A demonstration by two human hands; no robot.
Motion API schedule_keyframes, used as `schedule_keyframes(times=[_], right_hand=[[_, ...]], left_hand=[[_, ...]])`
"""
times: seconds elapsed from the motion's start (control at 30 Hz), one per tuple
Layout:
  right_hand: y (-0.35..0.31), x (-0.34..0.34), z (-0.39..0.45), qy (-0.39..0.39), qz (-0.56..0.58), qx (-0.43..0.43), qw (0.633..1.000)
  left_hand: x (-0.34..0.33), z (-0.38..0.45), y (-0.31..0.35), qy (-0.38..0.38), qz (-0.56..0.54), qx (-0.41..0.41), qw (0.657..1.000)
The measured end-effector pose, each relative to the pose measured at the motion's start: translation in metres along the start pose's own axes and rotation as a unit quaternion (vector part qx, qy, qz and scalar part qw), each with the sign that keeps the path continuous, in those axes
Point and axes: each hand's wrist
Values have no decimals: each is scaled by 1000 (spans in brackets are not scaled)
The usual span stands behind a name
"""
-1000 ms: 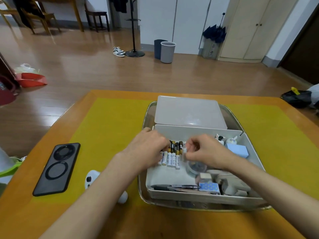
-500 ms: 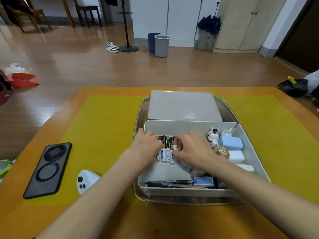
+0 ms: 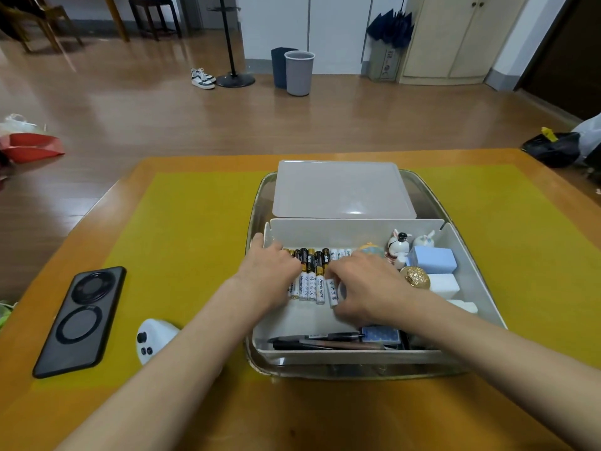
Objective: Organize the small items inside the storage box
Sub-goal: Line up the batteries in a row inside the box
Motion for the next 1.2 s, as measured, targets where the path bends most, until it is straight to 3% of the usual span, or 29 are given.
schedule_keyframes(times=[0.3,0.5,0.63,0.93,1.2], right_hand=[[1,14,-7,31,53,3,998],[37,27,-39,-9,51,43,998],[34,24,-31,14,54,47,997],[38,32,-7,-44,127,18,991],[37,37,-6,-86,63,56,993]], left_hand=[[6,2,1,0,1,0,1000],[3,6,14,100,-76,-55,991],[-3,19,28,126,-122,-89,981],[-8,34,28,88,-163,-84,979],[-18,38,18,78,-159,-88,980]])
Point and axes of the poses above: each hand's wrist, its own z-axis towards the middle knuckle, its own x-axis out of the back of the hand, y = z × x, and after that the axes turned 10 degrees about -y, right-handed
